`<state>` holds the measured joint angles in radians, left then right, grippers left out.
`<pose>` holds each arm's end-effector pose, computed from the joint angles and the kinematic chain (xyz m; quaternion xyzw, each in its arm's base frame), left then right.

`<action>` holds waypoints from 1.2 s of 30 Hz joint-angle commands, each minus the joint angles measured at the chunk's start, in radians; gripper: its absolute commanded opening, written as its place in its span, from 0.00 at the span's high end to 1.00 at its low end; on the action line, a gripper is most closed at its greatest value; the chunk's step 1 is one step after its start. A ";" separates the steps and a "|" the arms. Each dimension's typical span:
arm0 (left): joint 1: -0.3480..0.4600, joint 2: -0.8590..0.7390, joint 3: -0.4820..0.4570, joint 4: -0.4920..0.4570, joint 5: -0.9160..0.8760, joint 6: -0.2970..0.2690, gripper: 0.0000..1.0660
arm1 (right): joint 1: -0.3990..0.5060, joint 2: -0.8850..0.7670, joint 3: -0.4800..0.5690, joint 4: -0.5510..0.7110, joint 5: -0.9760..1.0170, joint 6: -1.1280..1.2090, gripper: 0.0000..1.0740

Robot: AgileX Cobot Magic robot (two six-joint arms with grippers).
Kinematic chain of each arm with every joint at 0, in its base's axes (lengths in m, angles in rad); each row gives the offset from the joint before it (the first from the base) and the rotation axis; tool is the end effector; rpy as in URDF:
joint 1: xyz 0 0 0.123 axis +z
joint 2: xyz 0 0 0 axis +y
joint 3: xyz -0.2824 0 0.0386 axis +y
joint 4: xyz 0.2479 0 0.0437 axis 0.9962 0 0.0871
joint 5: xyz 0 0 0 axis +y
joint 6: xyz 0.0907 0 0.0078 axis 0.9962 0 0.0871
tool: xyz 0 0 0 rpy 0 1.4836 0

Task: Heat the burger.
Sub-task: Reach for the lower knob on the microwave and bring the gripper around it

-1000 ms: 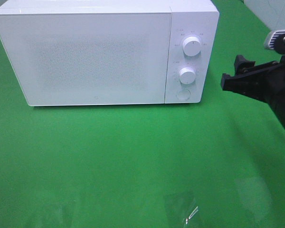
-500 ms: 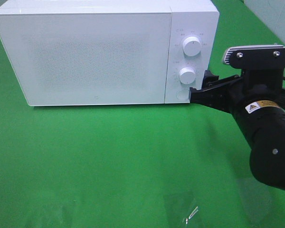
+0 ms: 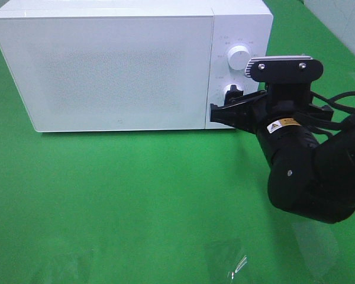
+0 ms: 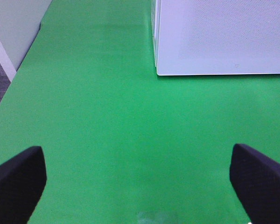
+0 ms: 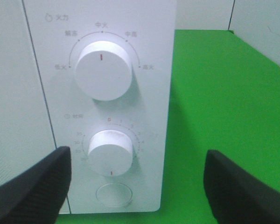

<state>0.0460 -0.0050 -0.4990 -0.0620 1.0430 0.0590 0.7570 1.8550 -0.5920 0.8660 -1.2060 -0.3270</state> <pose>-0.0046 -0.0051 0.2784 0.0065 0.8471 -0.0031 0.5314 0.2599 0.1565 0.1513 0.0043 0.7404 -0.0227 0.6718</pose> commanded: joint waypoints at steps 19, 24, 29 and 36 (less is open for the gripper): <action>0.000 -0.024 0.002 -0.008 -0.008 0.002 0.06 | -0.048 0.162 -0.146 -0.098 -0.027 0.035 0.29; 0.000 -0.024 0.002 -0.008 -0.008 0.002 0.06 | -0.077 0.199 -0.188 -0.146 -0.008 0.043 0.29; 0.000 -0.024 0.002 -0.008 -0.008 0.002 0.06 | -0.088 0.215 -0.205 -0.160 0.004 0.049 0.29; 0.000 -0.023 0.002 -0.008 -0.008 0.002 0.06 | -0.118 0.231 -0.218 -0.189 0.009 0.053 0.29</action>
<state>0.0460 -0.0050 -0.4990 -0.0620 1.0430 0.0590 0.6470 2.0910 -0.7980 0.6900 -1.1950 -0.2820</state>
